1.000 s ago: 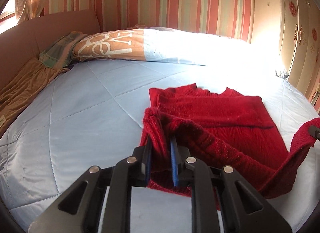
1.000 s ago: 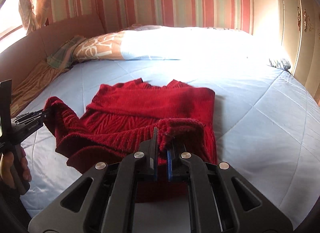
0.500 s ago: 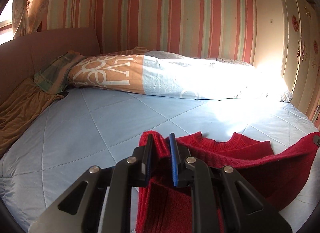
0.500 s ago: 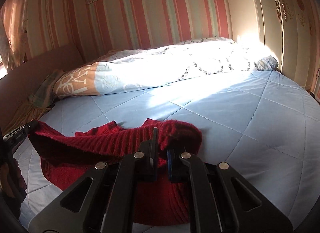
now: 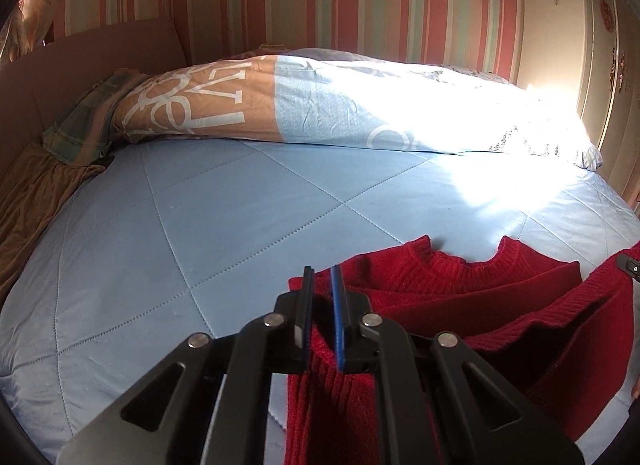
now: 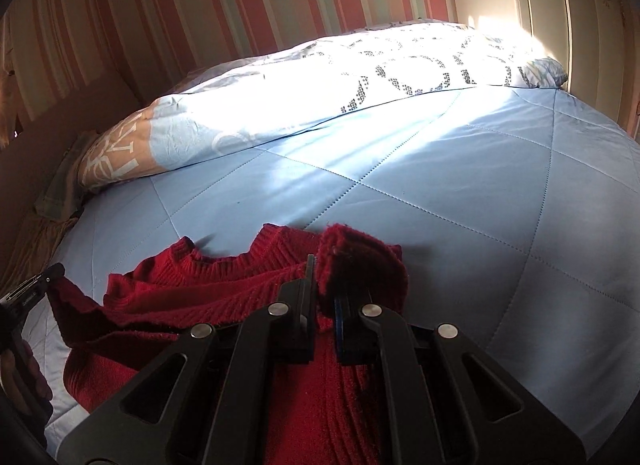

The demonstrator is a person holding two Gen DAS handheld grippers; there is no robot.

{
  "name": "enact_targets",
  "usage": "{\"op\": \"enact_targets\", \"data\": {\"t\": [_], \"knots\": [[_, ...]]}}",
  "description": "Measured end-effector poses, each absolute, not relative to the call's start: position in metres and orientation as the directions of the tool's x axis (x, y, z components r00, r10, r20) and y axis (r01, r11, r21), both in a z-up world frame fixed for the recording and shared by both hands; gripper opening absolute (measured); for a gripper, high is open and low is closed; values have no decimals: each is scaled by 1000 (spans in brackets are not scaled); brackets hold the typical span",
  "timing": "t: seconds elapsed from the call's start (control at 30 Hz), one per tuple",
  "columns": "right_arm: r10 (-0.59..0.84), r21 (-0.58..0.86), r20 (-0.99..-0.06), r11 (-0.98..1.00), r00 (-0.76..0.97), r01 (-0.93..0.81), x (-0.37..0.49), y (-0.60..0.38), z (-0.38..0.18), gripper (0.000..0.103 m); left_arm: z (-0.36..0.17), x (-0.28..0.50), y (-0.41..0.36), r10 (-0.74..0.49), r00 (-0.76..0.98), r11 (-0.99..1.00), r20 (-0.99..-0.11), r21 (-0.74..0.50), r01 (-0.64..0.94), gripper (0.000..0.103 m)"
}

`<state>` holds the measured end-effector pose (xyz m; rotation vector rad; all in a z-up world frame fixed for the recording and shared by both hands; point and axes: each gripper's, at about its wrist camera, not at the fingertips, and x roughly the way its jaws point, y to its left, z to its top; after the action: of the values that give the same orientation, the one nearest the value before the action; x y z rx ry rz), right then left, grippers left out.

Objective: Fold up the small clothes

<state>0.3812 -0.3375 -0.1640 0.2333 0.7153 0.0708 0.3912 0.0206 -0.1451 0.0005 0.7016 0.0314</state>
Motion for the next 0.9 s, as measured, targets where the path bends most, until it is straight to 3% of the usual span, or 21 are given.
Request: {"op": "enact_targets", "data": {"t": [0.2, 0.27, 0.3, 0.33, 0.4, 0.47, 0.5, 0.53, 0.7, 0.9], "knots": [[126, 224, -739, 972, 662, 65, 427, -334, -198, 8, -170, 396, 18, 51, 724, 994, -687, 102, 27, 8], [145, 245, -748, 967, 648, 67, 430, -333, -203, 13, -179, 409, 20, 58, 698, 994, -714, 102, 22, 11], [177, 274, -729, 961, 661, 45, 425, -332, -201, 28, -181, 414, 24, 58, 684, 996, -727, 92, 13, 11], [209, 299, -702, 954, 681, 15, 418, -329, -195, 50, -181, 417, 27, 47, 681, 998, -731, 70, 6, 11], [195, 264, -658, 964, 727, -20, 399, -323, -179, 65, -177, 414, 33, 23, 687, 999, -726, 40, 9, 16], [204, 235, -636, 970, 744, -65, 380, -318, -167, 65, -173, 404, 36, 18, 689, 999, -724, 40, 16, 49], [207, 225, -628, 971, 750, -79, 371, -316, -163, 65, -171, 395, 37, 25, 704, 999, -710, 46, 11, 75], [207, 213, -622, 973, 755, -92, 362, -314, -161, 66, -169, 387, 38, 28, 720, 999, -693, 50, 9, 81], [205, 169, -633, 978, 746, -124, 322, -306, -167, 69, -168, 372, 29, -78, 717, 993, -693, 7, 115, 81], [205, 172, -661, 978, 722, -121, 290, -297, -183, 69, -182, 377, -13, -138, 692, 948, -709, 109, 300, 79]]}}
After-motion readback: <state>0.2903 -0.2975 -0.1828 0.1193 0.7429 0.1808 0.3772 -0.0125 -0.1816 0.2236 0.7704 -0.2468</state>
